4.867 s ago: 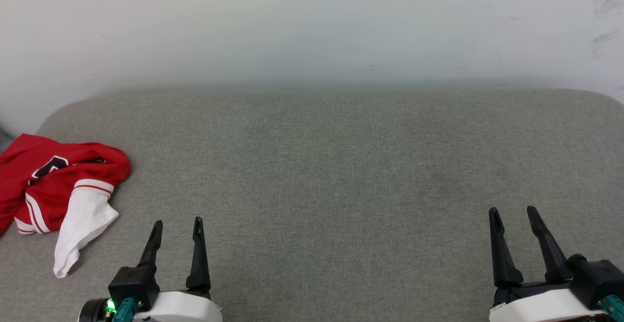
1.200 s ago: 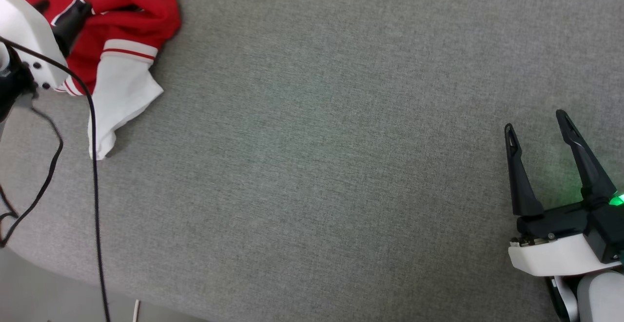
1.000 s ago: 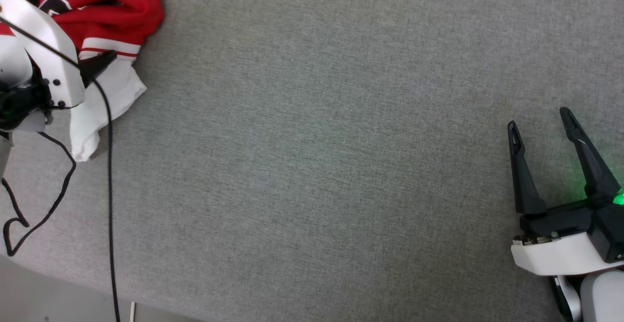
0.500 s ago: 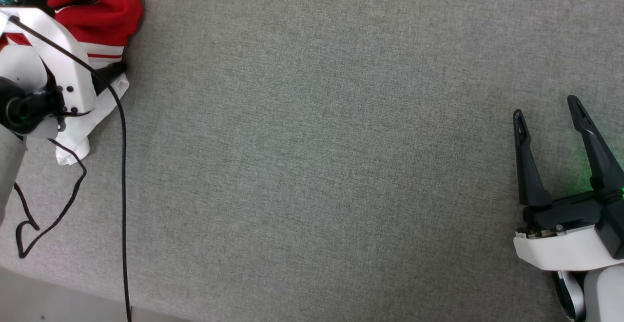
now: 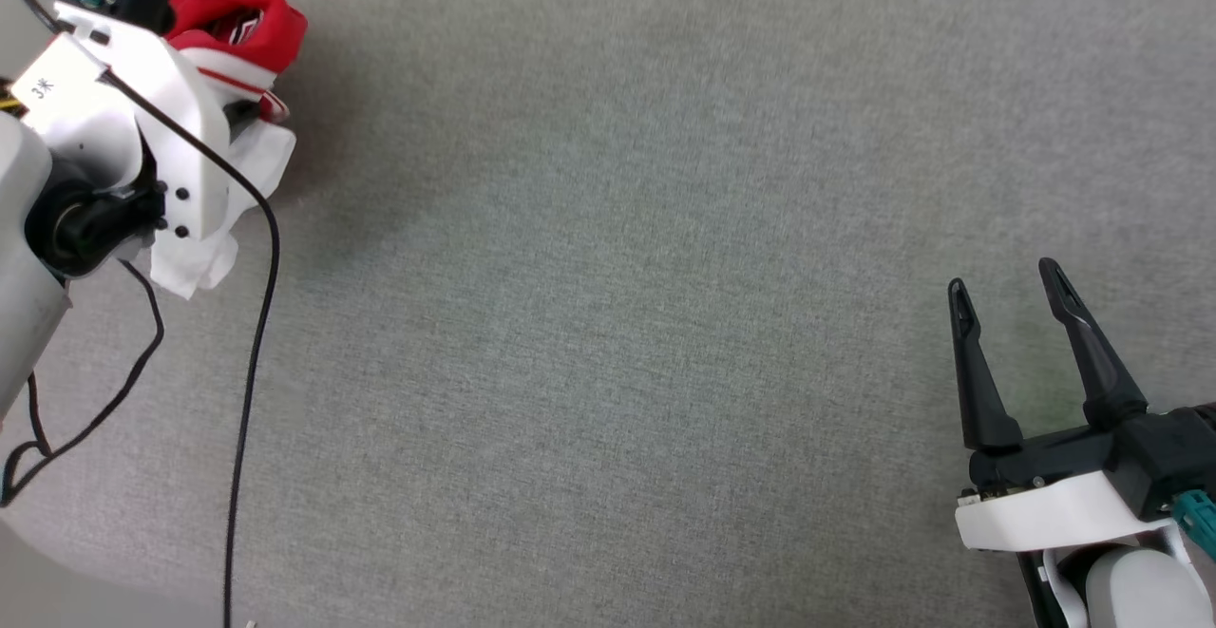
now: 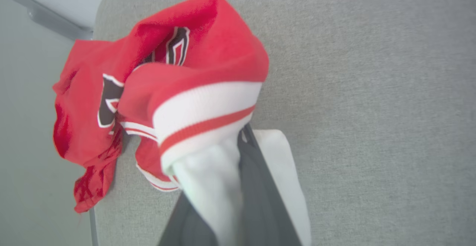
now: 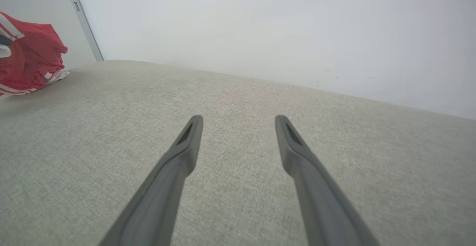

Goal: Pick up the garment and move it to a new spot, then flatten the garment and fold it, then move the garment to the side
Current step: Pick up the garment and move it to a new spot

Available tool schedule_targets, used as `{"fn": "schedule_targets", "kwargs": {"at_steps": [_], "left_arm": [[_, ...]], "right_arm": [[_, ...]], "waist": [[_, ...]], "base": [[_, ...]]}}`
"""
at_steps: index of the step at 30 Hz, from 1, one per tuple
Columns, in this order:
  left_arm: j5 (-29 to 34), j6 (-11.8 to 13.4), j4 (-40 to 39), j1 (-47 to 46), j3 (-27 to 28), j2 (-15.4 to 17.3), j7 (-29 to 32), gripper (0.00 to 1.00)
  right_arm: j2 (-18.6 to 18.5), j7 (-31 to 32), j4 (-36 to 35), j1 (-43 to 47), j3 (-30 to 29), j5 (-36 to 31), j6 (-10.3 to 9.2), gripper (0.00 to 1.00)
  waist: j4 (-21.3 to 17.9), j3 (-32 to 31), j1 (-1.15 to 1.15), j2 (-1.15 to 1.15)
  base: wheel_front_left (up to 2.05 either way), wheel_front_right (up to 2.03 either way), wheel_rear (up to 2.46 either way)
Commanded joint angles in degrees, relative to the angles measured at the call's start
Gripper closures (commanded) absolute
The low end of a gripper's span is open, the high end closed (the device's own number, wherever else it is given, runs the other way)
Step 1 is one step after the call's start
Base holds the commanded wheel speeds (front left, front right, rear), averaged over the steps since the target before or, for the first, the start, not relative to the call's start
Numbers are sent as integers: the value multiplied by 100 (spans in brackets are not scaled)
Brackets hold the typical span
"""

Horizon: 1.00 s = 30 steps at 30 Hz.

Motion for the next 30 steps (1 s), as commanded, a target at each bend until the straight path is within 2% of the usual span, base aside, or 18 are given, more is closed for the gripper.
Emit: {"fn": "schedule_targets", "kwargs": {"at_steps": [1,5,12,21,30], "left_arm": [[60,-1,-208,-131,-116,71,-61,100],[176,-2,-761,-315,-417,147,-127,100],[411,-1,-1509,-621,-892,-138,-163,100],[784,-2,-2186,-1029,-1535,-1021,-329,100],[1125,-2,-2257,-942,-1767,-2573,-467,100]], "right_arm": [[50,-14,24,50,-34,83,-6,0],[109,-14,79,73,-36,147,-6,0],[156,-14,114,49,-36,289,-6,0],[158,-14,69,-163,-207,662,-6,0],[157,-14,-1,-282,-546,783,-5,0]], "waist": [[-56,-315,0,0],[-147,-538,0,0],[-459,-684,0,0],[-1076,-449,0,0],[-1381,-129,0,0]], "base": [[0,0,0],[0,0,0],[0,0,0],[0,0,0],[0,0,0]]}}
